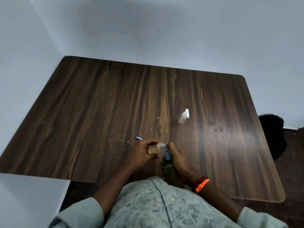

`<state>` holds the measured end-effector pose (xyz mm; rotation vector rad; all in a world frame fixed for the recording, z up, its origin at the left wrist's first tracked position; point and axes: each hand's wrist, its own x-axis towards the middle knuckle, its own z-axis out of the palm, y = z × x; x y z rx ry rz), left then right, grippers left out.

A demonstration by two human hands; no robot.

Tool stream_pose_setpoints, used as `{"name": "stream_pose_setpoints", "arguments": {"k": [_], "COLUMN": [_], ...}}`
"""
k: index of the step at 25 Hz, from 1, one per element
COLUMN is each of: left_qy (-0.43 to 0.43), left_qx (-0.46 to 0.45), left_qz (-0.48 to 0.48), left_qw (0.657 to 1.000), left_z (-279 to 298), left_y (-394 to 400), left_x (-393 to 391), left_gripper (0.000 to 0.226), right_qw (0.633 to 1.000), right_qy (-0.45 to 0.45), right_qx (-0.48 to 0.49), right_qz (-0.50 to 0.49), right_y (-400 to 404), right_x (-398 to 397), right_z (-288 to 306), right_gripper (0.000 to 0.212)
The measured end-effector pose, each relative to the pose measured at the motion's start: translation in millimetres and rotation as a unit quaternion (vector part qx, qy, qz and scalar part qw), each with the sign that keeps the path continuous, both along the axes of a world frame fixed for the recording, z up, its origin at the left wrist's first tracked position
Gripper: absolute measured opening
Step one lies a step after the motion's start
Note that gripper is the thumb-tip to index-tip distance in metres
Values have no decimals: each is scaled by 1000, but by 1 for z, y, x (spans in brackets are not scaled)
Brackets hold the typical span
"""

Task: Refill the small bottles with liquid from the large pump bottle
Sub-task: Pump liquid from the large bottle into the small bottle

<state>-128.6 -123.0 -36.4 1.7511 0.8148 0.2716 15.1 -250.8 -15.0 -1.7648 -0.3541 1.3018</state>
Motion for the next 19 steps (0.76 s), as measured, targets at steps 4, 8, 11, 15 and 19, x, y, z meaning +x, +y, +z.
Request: {"name": "stream_pose_setpoints", "arguments": {"k": [4, 8, 11, 15, 19], "left_qy": [-2, -11, -7, -4, -5], "left_qx": [8, -8, -13, 4, -2], "left_qz": [5, 8, 1, -9, 5], "left_qw": [1000, 1000, 1000, 1000, 1000], "left_z": [0, -1, 0, -1, -1], "left_y": [3, 3, 1, 2, 3], "left_x": [-2, -4, -3, -2, -3], "left_gripper": [45, 42, 42, 44, 41], "right_qw": [999, 999, 999, 999, 999], "right_qy": [7, 26, 20, 30, 36], "right_qx": [30, 29, 17, 26, 32], "right_qz": [19, 26, 32, 20, 23], "right_y": [3, 3, -1, 0, 5], "right_x": [-1, 1, 2, 0, -4], "right_z": [1, -3, 0, 2, 6], "right_gripper": [75, 70, 70, 72, 75]}}
